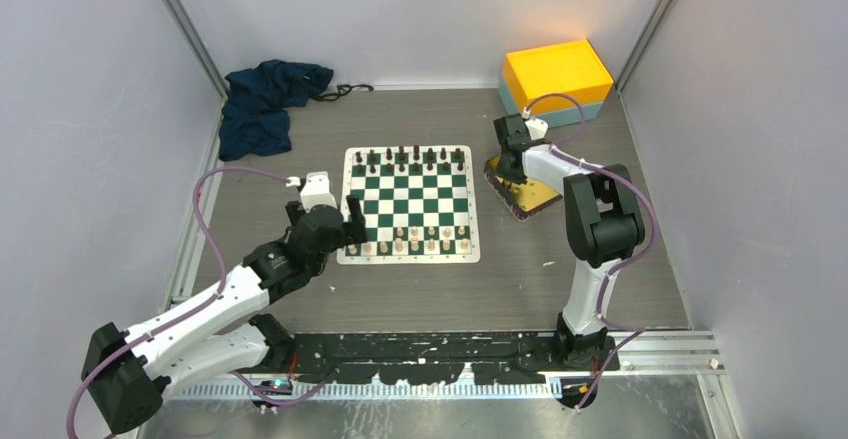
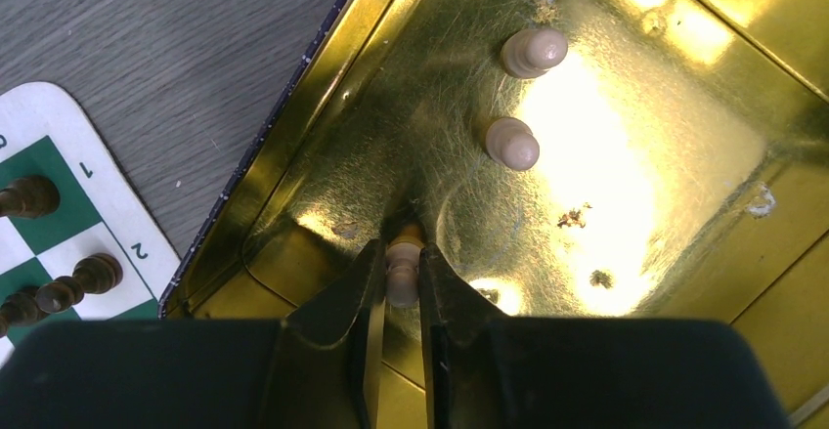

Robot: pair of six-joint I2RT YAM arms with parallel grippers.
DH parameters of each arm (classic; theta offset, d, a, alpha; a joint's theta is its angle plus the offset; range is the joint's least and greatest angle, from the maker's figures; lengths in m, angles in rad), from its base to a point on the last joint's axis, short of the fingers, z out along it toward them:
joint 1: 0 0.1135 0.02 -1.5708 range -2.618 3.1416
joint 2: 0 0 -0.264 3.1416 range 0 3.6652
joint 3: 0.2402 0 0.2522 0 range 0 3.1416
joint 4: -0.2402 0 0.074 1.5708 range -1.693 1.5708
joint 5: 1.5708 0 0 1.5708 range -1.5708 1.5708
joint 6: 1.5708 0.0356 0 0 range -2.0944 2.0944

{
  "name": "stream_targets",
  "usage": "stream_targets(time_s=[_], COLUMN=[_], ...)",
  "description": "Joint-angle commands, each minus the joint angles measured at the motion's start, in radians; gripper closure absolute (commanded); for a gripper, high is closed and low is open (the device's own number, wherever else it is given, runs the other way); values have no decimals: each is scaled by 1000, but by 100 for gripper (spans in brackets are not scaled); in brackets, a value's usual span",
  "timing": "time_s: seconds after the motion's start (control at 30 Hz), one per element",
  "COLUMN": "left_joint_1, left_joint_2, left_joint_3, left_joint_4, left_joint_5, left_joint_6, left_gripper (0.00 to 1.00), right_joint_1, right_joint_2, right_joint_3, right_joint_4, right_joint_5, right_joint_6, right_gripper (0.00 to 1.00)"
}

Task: Set up the chess pieces on the board
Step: Pick up the chess piece from the storage box, then place the chess piece on the chessboard.

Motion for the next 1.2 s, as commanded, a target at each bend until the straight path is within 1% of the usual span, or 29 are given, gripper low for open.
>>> stream_targets(time_s=[0.0,0.5,0.67,0.83,1.0,1.17], left_joint_1=[6,9,18,23,25,24], left_joint_2=[-16,-50,-69,-88,-142,-196], left_joint_3=[25,18,11,4,-1,-1], left_joint_4=[40,13,-1,-33,-71,-120], left_joint_5=[-17,-61,-60,-53,-51,-51], left_joint_6=[4,-6,-25,-57,-85,-106], left_gripper=[1,1,1,1,1,1], right_joint_1=[-6,-9,19,114,259,408], right_joint_2=[-49,-167,-229,-271,-283,-259], right_joint_3=[21,11,5,31,68,106], right_joint_4=[28,13,-10,-62,-114,-150], right_joint_5=[12,21,0,24,60,96], right_joint_6=[1,-21,-39,-69,-77,-66], right_gripper=[99,99,99,99,99,99])
